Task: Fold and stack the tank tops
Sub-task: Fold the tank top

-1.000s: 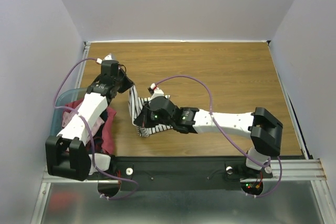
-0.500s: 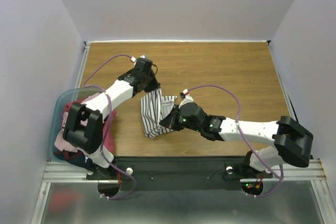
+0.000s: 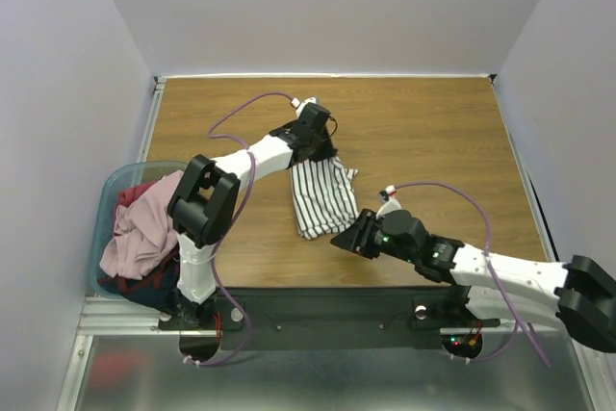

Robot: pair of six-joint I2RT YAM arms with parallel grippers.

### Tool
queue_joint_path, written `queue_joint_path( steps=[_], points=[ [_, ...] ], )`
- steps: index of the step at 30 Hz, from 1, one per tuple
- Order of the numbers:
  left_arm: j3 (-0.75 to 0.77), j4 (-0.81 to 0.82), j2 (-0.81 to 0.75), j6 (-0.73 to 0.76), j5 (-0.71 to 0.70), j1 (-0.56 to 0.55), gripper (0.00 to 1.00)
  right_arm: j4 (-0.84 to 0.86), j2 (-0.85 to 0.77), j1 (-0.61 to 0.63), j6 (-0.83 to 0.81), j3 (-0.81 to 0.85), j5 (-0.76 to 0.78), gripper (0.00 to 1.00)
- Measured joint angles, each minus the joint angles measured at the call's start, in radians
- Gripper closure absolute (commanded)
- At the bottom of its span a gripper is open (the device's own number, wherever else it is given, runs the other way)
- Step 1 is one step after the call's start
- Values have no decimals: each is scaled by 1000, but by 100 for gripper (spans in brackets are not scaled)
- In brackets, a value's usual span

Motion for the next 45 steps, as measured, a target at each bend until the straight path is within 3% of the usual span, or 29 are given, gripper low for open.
queue_joint_path(
  steps=[1,2,7,11,16,24,35,39,41,43,45],
  points=[
    [19,24,17,7,-6,-6,62,-21,-28,0,-2,-9,3,37],
    [30,43,28,9,-6,-12,58,-56,-67,1,3,-13,10,34],
    [34,135,27,34,-3,-25,46,-223,-168,1,-11,20,109,31],
    [33,157,4,70,0,-26,42,-355,-123,1,-62,127,209,29],
    [8,121,-98,77,-65,-11,47,-430,52,-55,-195,327,306,28],
    [-245,119,-289,11,-115,122,51,-462,442,-338,-453,581,293,35],
    [-435,148,-290,-21,-85,97,51,-464,753,-370,-653,883,274,39],
    [-460,168,-291,-28,-83,97,51,-465,842,-379,-671,919,271,51],
    [-474,177,-292,-31,-82,97,51,-465,892,-387,-679,932,270,63],
    [-488,188,-292,-32,-82,97,51,-466,923,-394,-683,933,266,81],
    [-505,199,-292,-34,-81,95,51,-465,927,-400,-678,932,264,86]
  ],
)
